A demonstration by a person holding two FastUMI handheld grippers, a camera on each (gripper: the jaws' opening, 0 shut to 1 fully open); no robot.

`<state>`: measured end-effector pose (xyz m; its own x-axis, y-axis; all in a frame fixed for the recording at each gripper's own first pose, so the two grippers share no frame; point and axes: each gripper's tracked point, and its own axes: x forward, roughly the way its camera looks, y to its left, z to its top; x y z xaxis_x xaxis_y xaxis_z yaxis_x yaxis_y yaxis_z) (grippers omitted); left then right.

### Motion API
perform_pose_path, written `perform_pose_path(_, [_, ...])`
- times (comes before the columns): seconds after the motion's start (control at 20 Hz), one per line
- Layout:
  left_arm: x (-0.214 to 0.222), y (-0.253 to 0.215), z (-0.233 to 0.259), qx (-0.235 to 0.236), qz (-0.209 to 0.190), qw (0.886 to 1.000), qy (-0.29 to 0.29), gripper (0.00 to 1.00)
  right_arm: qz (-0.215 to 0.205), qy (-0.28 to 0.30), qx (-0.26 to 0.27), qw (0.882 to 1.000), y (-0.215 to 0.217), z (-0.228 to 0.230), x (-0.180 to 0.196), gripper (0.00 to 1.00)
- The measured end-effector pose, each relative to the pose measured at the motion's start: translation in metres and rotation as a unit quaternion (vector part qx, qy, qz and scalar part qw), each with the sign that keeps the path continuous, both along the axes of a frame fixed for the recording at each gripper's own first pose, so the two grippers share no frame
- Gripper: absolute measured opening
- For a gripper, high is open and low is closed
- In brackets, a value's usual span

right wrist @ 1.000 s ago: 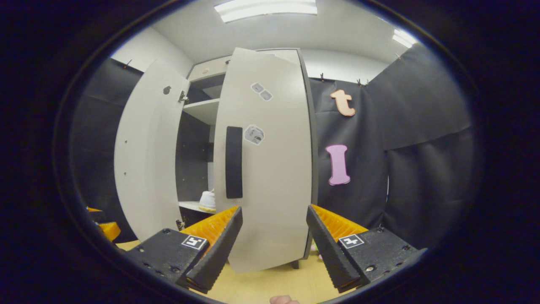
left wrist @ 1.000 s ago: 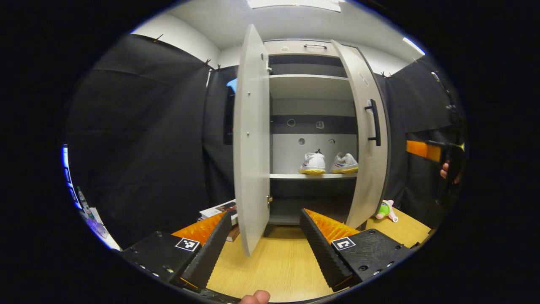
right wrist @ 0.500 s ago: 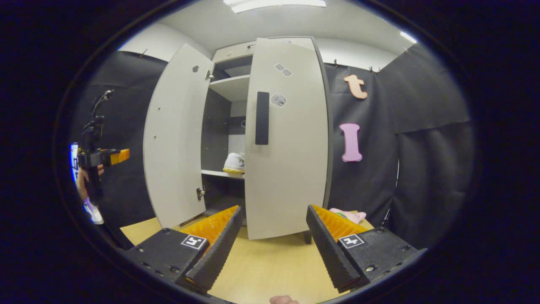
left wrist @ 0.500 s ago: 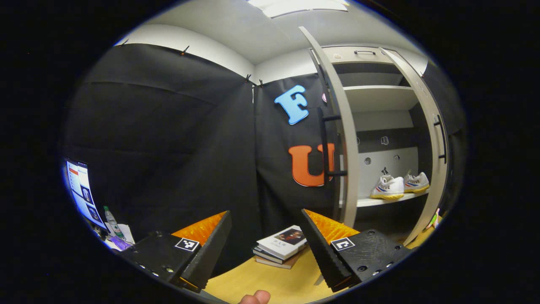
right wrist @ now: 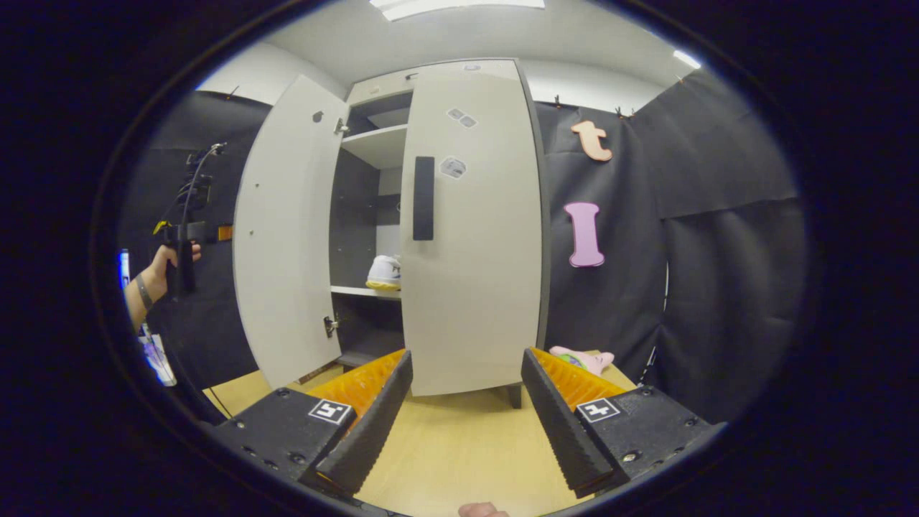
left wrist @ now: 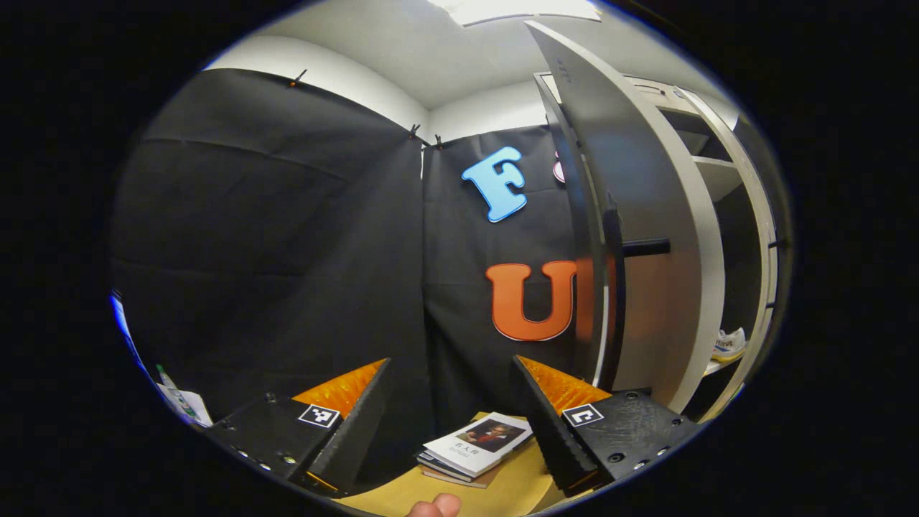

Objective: Grab one shoe with the right hand and put it into the shoe cabinet, grab the other shoe with the left hand and put it into the shoe cabinet; then close the right door with the right hand and the left door with the left hand.

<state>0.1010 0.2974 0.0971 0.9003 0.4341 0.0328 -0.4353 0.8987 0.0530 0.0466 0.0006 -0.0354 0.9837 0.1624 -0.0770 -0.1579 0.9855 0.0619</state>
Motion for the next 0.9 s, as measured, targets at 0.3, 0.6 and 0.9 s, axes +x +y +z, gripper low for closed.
perform_pose_path(0.3, [-0.001, -0.010, 0.001, -0.018, -0.008, 1.000, -0.005, 0.92, -0.016, 0.003, 0.005, 1.000, -0.013, -0.003, 0.003, 0.99])
perform_pose_path(0.6, [-0.001, -0.031, 0.002, -0.022, -0.029, 0.999, -0.009, 0.93, -0.011, 0.003, 0.002, 1.000, -0.011, -0.006, 0.004, 0.99])
perform_pose_path(0.9, [0.001, -0.063, 0.006, -0.004, -0.051, 0.999, -0.010, 0.93, -0.010, 0.001, 0.002, 1.000, -0.015, -0.006, 0.004, 0.95])
